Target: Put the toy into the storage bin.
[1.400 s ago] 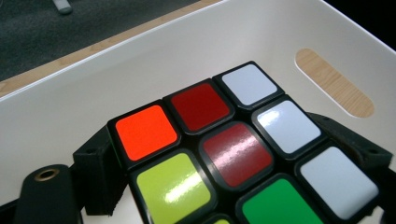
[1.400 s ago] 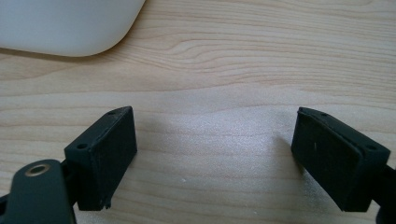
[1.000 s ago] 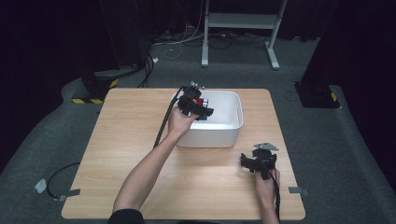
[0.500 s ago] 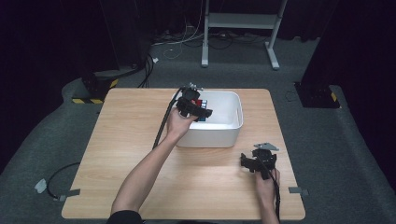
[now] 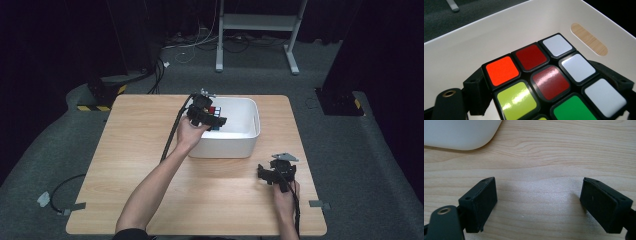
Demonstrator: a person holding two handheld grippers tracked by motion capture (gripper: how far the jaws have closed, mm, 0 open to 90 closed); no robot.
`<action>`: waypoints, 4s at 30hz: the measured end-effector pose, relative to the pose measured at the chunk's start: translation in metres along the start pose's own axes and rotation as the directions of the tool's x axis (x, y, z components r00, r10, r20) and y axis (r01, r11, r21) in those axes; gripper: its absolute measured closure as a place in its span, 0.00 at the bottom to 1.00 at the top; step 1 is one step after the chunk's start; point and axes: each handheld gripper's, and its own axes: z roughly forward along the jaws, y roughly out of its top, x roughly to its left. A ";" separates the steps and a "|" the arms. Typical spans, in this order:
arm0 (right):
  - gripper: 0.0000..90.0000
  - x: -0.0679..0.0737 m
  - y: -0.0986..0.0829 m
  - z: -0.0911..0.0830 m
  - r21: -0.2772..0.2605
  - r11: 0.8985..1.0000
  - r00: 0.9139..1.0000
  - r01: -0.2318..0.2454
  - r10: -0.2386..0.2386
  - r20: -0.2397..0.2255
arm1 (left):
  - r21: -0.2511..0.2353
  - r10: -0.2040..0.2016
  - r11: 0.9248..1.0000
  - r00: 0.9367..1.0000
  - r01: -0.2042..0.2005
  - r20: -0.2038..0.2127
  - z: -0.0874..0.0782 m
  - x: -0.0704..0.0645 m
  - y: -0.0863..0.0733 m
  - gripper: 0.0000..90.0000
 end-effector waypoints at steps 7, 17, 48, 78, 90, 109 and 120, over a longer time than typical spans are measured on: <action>0.16 0.000 0.000 0.000 0.000 1.000 1.000 0.000 0.000 0.000 | -0.005 -0.001 1.000 1.000 0.001 -0.004 -0.003 0.001 -0.002 0.17; 0.16 0.000 0.000 0.000 0.000 1.000 1.000 -0.001 0.001 0.000 | -0.008 0.003 1.000 1.000 -0.003 -0.010 -0.007 0.002 -0.008 0.17; 0.16 0.000 0.000 0.000 0.000 1.000 1.000 0.000 0.000 0.000 | -0.028 0.006 1.000 0.999 -0.007 -0.031 -0.021 -0.004 -0.024 0.17; 0.16 0.000 0.000 0.000 0.000 1.000 1.000 0.000 0.000 0.000 | -0.002 0.022 1.000 0.999 -0.022 -0.041 -0.015 -0.006 -0.033 0.17; 0.16 0.000 0.000 0.000 0.000 1.000 1.000 0.000 0.000 0.000 | -0.014 0.032 0.999 0.999 -0.032 0.004 -0.013 -0.007 -0.032 0.16; 0.15 0.000 0.000 0.000 -0.001 1.000 1.000 0.005 -0.005 -0.003 | -0.064 0.045 0.997 0.999 -0.045 -0.004 -0.035 -0.004 -0.032 0.16; 0.15 0.000 0.000 0.000 -0.001 1.000 1.000 0.006 -0.006 -0.004 | -0.092 0.059 0.994 0.998 -0.061 -0.021 -0.051 -0.003 -0.036 0.17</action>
